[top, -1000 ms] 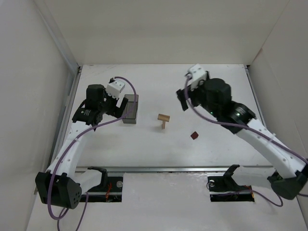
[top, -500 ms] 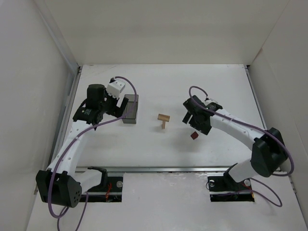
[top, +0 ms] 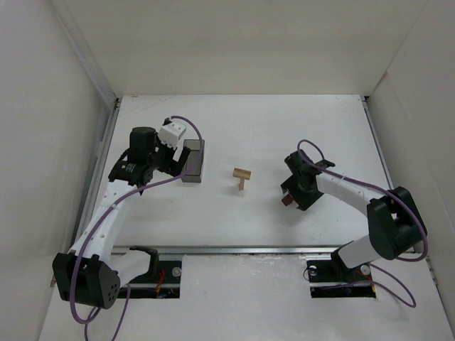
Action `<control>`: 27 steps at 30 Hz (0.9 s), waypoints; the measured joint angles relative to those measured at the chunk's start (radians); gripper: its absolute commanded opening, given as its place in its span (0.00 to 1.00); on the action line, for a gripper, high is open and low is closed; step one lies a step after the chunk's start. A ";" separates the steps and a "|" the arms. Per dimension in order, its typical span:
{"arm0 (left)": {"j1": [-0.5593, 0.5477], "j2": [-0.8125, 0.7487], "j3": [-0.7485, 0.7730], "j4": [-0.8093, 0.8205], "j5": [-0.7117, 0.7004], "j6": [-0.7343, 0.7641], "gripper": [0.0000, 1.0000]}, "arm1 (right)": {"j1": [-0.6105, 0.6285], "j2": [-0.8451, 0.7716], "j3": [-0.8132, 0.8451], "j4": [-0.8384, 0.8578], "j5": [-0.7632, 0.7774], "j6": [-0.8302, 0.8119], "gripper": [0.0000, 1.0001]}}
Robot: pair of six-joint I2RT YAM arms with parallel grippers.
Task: Build the wood block tower
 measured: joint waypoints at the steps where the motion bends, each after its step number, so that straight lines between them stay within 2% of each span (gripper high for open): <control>1: 0.000 0.000 0.000 0.000 -0.001 0.000 0.99 | 0.000 0.006 -0.006 0.009 -0.010 0.013 0.72; 3: 0.000 0.000 0.000 0.000 -0.004 0.000 0.99 | -0.003 0.010 -0.017 0.023 -0.025 0.033 0.72; 8: 0.000 0.000 0.000 0.000 -0.006 0.000 0.99 | -0.010 0.010 -0.020 0.052 -0.038 0.064 0.65; 15: 0.000 0.000 0.000 0.000 -0.007 0.001 0.99 | -0.023 0.011 -0.021 0.069 -0.037 0.081 0.42; 19: 0.000 0.000 0.000 0.000 -0.007 0.000 0.99 | -0.029 0.010 -0.024 0.076 -0.037 0.082 0.20; 24: 0.000 0.000 0.000 0.000 -0.006 0.002 0.99 | -0.029 0.010 -0.024 0.091 -0.035 0.045 0.07; 26: 0.000 0.000 0.000 0.000 -0.001 0.005 0.99 | -0.029 0.010 -0.022 0.099 -0.034 -0.008 0.00; 27: 0.000 0.000 0.000 0.000 0.004 0.007 0.99 | -0.029 0.011 -0.014 0.098 -0.032 -0.043 0.00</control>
